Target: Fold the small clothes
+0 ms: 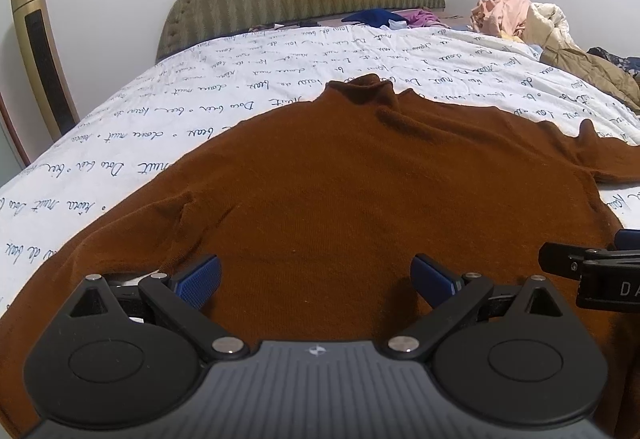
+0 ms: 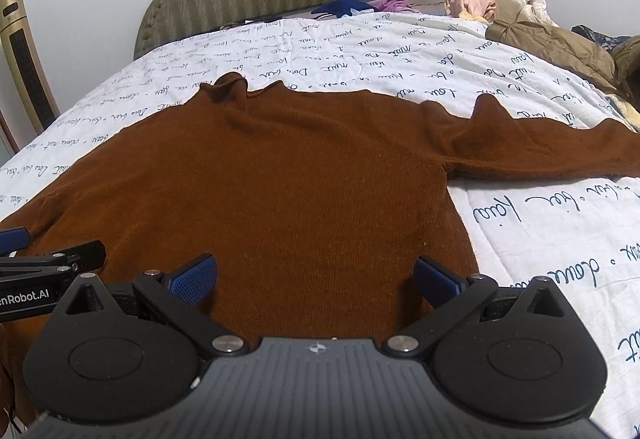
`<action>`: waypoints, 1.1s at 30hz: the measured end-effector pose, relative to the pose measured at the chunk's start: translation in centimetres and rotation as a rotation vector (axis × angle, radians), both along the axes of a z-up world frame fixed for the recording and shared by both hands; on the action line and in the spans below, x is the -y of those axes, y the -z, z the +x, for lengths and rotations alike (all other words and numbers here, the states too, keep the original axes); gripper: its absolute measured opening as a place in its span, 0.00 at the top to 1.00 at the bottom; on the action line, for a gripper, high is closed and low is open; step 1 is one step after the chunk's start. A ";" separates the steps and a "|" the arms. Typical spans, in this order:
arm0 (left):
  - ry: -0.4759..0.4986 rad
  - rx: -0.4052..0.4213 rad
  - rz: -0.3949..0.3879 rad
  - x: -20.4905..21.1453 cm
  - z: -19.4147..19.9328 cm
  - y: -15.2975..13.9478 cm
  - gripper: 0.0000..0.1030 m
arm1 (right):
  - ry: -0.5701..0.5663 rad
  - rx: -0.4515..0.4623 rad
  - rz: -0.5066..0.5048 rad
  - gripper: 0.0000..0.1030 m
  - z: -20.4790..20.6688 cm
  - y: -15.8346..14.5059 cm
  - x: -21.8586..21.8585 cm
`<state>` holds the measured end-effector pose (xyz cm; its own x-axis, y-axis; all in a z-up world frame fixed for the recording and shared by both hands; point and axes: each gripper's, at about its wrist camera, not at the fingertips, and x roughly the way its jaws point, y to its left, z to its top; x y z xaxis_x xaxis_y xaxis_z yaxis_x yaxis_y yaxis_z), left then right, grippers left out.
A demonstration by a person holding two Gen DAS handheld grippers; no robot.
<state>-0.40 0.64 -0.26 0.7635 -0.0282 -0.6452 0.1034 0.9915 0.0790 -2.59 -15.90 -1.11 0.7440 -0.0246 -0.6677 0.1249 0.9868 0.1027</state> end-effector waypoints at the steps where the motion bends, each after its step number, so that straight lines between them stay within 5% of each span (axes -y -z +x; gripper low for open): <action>1: 0.001 -0.003 0.000 0.0 0.0 0.0 0.01 | 0.000 0.000 0.000 0.00 0.0 0.0 0.0; 24: 0.003 -0.006 -0.005 0.4 0.4 0.5 0.01 | 0.008 0.003 0.014 0.00 -0.2 0.1 0.7; 33: 0.019 0.051 0.014 1.9 1.3 0.4 0.01 | 0.002 0.046 0.033 0.00 -0.7 -0.2 1.5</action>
